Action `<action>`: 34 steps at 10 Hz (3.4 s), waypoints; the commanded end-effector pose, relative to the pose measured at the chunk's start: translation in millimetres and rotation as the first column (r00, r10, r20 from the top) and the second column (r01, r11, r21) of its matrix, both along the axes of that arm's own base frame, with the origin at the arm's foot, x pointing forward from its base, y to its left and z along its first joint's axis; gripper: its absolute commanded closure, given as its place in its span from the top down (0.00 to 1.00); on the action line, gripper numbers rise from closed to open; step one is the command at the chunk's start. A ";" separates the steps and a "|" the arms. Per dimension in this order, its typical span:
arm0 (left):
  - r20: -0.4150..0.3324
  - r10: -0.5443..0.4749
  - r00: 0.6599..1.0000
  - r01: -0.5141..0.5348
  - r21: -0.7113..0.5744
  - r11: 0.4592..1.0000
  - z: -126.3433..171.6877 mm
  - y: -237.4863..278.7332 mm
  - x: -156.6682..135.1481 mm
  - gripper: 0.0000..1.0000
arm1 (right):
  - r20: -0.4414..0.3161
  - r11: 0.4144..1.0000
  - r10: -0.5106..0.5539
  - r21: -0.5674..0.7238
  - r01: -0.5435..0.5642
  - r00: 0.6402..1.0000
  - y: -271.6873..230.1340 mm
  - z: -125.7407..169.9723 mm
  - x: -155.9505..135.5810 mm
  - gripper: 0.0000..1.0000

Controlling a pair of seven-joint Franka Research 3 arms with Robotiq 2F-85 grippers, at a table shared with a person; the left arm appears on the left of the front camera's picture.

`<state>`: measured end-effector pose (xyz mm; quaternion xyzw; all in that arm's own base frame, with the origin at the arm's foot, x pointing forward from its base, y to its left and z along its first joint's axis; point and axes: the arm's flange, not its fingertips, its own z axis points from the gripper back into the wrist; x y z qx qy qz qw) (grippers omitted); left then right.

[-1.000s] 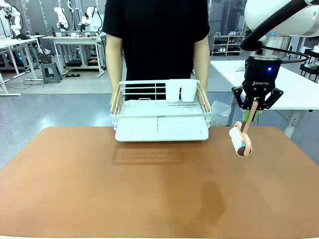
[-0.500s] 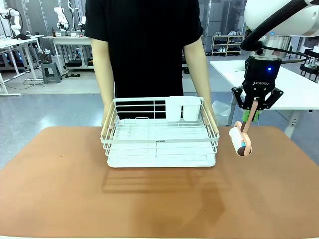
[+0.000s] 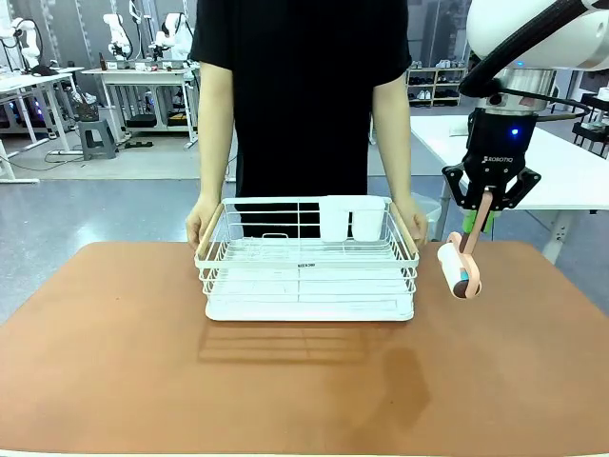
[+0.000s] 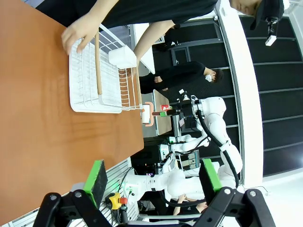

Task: Clean the table.
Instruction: Place the Lint Roller down when the Dish drying rack is positioned in the middle of the table.

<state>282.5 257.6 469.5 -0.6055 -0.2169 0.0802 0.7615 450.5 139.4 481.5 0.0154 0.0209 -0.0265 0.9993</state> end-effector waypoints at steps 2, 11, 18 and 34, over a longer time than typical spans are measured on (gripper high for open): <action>0.026 -0.010 1.000 0.010 -0.004 1.000 0.7 2.9 -2.7 1.00 | 0.011 1.000 -0.004 -0.003 0.004 1.000 0.8 2.7 -2.2 0.21; 0.026 -0.010 1.000 0.010 -0.004 1.000 0.7 2.9 -2.7 1.00 | 0.011 1.000 -0.004 -0.003 0.004 1.000 0.8 2.7 -2.2 0.21; 0.026 -0.010 1.000 0.010 -0.004 1.000 0.7 2.9 -2.7 1.00 | -0.045 0.928 -0.360 0.089 0.362 0.932 -4.6 -3.0 24.8 0.21; 0.026 -0.010 1.000 0.010 -0.004 1.000 0.7 2.9 -2.7 1.00 | 0.054 0.169 -0.986 0.306 0.937 0.160 -85.6 -77.2 76.2 0.21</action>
